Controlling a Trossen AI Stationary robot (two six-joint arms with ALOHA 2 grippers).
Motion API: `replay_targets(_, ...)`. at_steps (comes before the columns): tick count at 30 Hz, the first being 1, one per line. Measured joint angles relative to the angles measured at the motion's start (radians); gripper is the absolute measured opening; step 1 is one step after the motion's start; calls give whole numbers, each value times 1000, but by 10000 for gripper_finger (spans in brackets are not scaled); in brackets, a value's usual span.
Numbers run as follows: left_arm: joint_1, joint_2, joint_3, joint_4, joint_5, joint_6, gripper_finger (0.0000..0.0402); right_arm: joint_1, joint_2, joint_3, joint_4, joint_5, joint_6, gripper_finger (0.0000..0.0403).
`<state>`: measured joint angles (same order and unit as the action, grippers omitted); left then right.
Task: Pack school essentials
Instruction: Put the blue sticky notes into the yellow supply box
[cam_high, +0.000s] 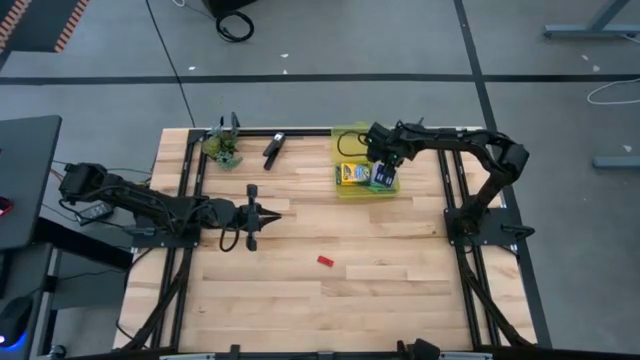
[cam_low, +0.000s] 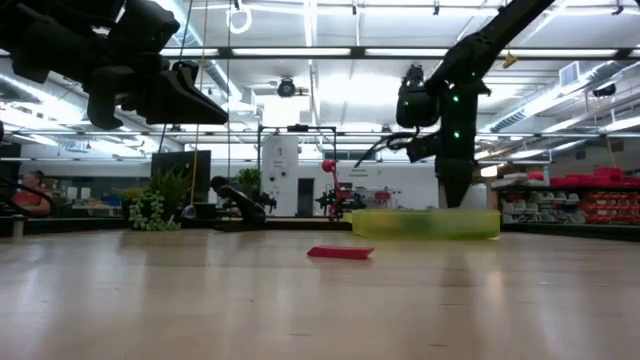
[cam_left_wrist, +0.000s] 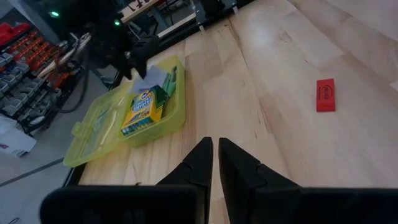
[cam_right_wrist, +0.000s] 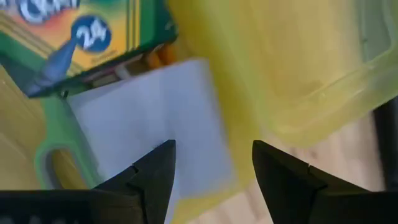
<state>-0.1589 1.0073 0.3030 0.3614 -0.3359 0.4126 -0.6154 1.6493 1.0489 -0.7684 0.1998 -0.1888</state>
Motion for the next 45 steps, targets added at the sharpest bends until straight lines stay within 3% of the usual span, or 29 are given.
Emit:
replay_targets(9,0,0,0,0,0,10,24,100,-1,-120,129,51,54,219)
replay_targets(21,0,0,0,0,0,-8,25,227,0,-144,191,234,90,219)
replay_targets(39,0,0,0,0,0,-9,19,243,-28,-115,79,174,181,219)
replay_targets(45,0,0,1,0,0,-4,14,238,-79,-115,64,70,187,219)
